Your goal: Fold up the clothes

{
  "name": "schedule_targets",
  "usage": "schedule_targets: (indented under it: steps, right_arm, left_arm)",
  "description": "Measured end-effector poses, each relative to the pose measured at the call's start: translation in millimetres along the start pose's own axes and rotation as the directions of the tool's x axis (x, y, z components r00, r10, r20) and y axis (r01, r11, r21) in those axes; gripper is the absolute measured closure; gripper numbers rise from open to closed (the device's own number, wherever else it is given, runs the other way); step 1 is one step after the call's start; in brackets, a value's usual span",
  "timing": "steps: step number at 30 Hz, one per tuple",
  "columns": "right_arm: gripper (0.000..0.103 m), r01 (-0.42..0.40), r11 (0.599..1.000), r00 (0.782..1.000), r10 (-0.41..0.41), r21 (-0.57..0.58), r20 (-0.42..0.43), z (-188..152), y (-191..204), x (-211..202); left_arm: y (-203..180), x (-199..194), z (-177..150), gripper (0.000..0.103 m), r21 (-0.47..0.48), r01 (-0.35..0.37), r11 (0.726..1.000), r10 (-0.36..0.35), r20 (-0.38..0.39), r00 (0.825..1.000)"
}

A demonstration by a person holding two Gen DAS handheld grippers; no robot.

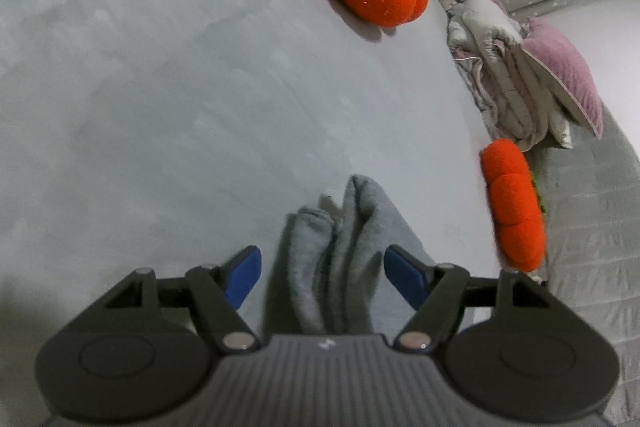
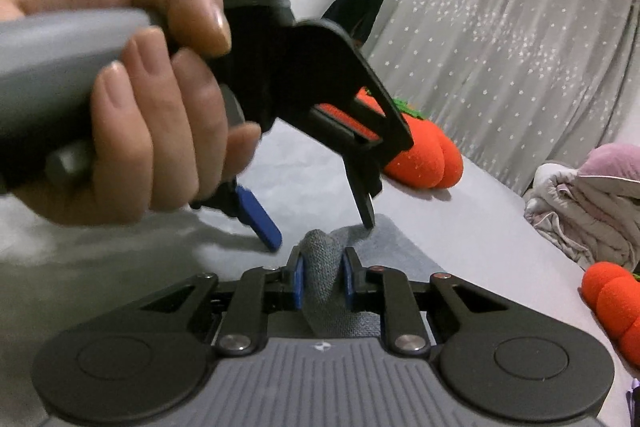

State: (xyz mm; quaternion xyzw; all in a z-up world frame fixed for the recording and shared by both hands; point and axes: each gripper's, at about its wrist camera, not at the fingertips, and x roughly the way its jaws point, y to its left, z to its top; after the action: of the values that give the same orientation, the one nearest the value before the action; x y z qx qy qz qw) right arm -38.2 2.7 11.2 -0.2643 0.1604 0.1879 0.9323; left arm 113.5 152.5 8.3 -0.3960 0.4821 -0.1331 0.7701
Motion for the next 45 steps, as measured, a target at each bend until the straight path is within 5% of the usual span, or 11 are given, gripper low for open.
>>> schedule_targets:
  steps: [5, 17, 25, 35, 45]
  right_arm:
    - [0.085, -0.005, 1.0, 1.0, 0.005, -0.002, 0.028, -2, -1, -3]
    - [0.085, -0.036, 0.999, 0.997, 0.034, 0.026, 0.071, -5, -12, -9]
    - [0.085, -0.091, 0.996, 0.994, 0.092, -0.008, 0.06, -8, -13, -4]
    - [0.08, -0.125, 0.992, 0.992, 0.126, -0.029, 0.016, -6, -21, -6]
    - [0.085, -0.21, 0.93, 0.966, 0.244, 0.301, -0.08, -15, -117, -21]
  left_arm:
    - [1, 8, -1, 0.033, -0.017, 0.069, 0.997, -0.069, 0.009, 0.998]
    - [-18, 34, 1, 0.036, 0.107, 0.043, 0.993, -0.041, -0.026, 0.999]
    - [-29, 40, 1, 0.069, 0.19, -0.019, 0.982, 0.029, -0.05, 0.998]
    - [-39, 36, -11, 0.073, 0.294, -0.09, 0.952, 0.095, -0.003, 0.996]
    - [-51, 31, -28, 0.073, 0.398, -0.172, 0.901, 0.161, 0.06, 0.985]
